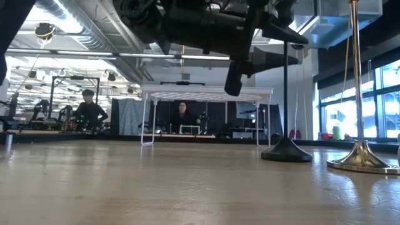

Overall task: Pick & Place candle stick holders
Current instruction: Put the black candle holder on the shelf

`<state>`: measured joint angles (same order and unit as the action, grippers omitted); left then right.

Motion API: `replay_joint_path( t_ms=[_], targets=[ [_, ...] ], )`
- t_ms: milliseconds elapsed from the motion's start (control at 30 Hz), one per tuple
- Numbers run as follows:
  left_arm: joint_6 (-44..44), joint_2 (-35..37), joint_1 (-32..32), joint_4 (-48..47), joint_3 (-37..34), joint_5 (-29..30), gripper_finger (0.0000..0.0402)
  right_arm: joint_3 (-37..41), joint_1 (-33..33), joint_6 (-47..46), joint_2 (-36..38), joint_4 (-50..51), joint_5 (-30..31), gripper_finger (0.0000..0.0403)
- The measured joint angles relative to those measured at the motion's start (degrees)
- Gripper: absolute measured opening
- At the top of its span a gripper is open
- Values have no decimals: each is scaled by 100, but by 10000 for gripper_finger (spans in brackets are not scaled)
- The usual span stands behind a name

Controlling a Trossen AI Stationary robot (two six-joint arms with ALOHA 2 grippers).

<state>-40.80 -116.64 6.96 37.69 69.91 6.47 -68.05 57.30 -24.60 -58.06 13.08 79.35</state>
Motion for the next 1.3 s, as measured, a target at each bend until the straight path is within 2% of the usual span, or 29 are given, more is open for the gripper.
replay_joint_path(
  t_ms=[133,233,533,833,967,1067,1167,1300],
  targets=[
    [-123,-4,0,-284,-7,-43,140,0,0,0,0,0,-36,171],
    [-207,-10,0,-657,-10,-43,121,0,0,0,0,0,-53,171],
    [-236,-9,-42,-745,-11,-70,15,0,0,0,0,79,-56,171],
    [-361,111,-83,-620,-11,-233,12,0,0,0,0,124,-54,171],
    [-111,540,-202,-906,-11,-188,12,0,0,2,0,150,-50,171],
    [255,1042,-355,-1577,-11,22,12,0,0,2,0,175,-48,171],
    [751,1650,-539,-2510,-11,390,12,0,0,2,0,205,-48,171],
    [1360,2510,-852,-3703,-10,1250,12,0,0,2,0,249,-48,171]
  ],
)
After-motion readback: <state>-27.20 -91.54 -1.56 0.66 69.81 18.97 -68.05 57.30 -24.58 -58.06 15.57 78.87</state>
